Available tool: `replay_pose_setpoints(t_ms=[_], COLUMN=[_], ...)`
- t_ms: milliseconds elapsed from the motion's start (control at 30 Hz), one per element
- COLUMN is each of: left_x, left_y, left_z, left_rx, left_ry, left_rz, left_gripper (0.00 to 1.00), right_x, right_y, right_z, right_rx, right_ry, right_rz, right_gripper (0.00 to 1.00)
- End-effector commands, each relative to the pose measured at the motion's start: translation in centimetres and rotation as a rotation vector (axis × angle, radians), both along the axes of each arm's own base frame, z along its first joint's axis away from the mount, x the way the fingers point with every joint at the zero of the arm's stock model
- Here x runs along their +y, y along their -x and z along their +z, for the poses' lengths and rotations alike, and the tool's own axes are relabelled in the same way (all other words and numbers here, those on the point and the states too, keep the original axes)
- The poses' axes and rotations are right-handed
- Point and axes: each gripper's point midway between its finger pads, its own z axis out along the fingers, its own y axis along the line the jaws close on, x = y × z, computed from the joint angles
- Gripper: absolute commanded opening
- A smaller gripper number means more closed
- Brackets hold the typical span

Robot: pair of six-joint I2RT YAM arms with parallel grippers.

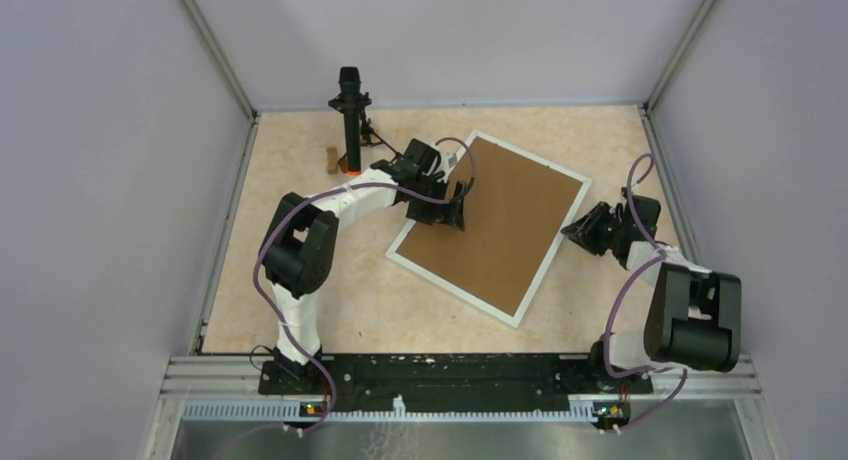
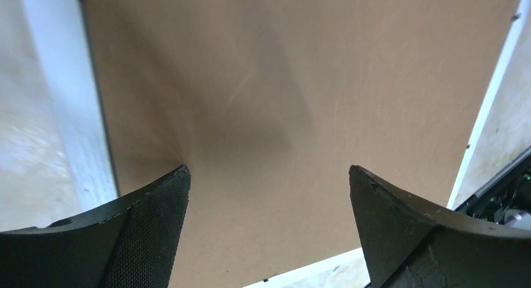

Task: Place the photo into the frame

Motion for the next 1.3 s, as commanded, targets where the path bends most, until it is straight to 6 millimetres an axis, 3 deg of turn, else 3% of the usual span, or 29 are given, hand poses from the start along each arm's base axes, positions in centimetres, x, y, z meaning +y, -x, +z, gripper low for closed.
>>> replay_pose_setpoints(t_ms=[0,100,167,267,367,433,600,733,800,867,967,1033,1200,1267], left_x=[-0.6,-0.2,-0.5,-1.6,-3.7,-4.7,-6.3,-7.1,-8.0,-9.0,-10.1,-10.1,-8.0,-7.2], left_y=[1.1,1.1,1.0,1.3,2.9,3.7,4.8,4.7,4.9,5.3,5.5,5.6,6.4,7.0], left_z=[-2.0,-2.5,-1.6,0.5,2.5,2.9,1.8,0.7,0.7,0.9,0.9,0.1,-3.8,-5.0], left_rx=[0.052,0.056,0.033,0.024,0.059,0.082,0.138,0.178,0.190,0.197,0.216,0.247,0.304,0.336], left_ry=[0.046,0.019,0.026,0.072,0.178,0.216,0.264,0.292,0.319,0.340,0.381,0.373,0.266,0.249], left_rz=[0.006,0.009,-0.002,-0.029,-0.087,-0.105,-0.131,-0.135,-0.153,-0.176,-0.187,-0.164,-0.070,-0.055], left_gripper=[0.98,0.98,0.98,0.99,0.99,0.99,0.99,0.99,0.98,0.97,0.95,0.94,0.93,0.93], right_x=[-0.6,1.0,3.5,7.2,10.7,11.7,10.9,10.4,10.3,9.7,7.6,6.0,5.3,4.3], right_y=[-0.6,-1.2,-1.2,-0.7,0.0,0.3,1.1,1.5,1.5,1.3,1.1,1.4,3.1,3.1], right_z=[4.5,7.8,8.6,8.4,7.3,6.0,1.8,-0.1,0.2,1.8,5.4,6.4,6.1,5.5], right_rx=[-0.035,-0.106,-0.128,-0.129,-0.117,-0.094,0.005,0.082,0.110,0.108,0.067,0.087,0.198,0.218], right_ry=[0.186,0.217,0.123,-0.021,-0.110,-0.153,-0.101,-0.071,-0.059,-0.034,-0.017,-0.011,-0.002,0.012], right_rz=[0.030,0.080,0.160,0.240,0.339,0.368,0.336,0.333,0.352,0.351,0.275,0.236,0.286,0.270], right_gripper=[0.37,0.46,0.44,0.39,0.37,0.34,0.33,0.34,0.35,0.35,0.36,0.34,0.26,0.43])
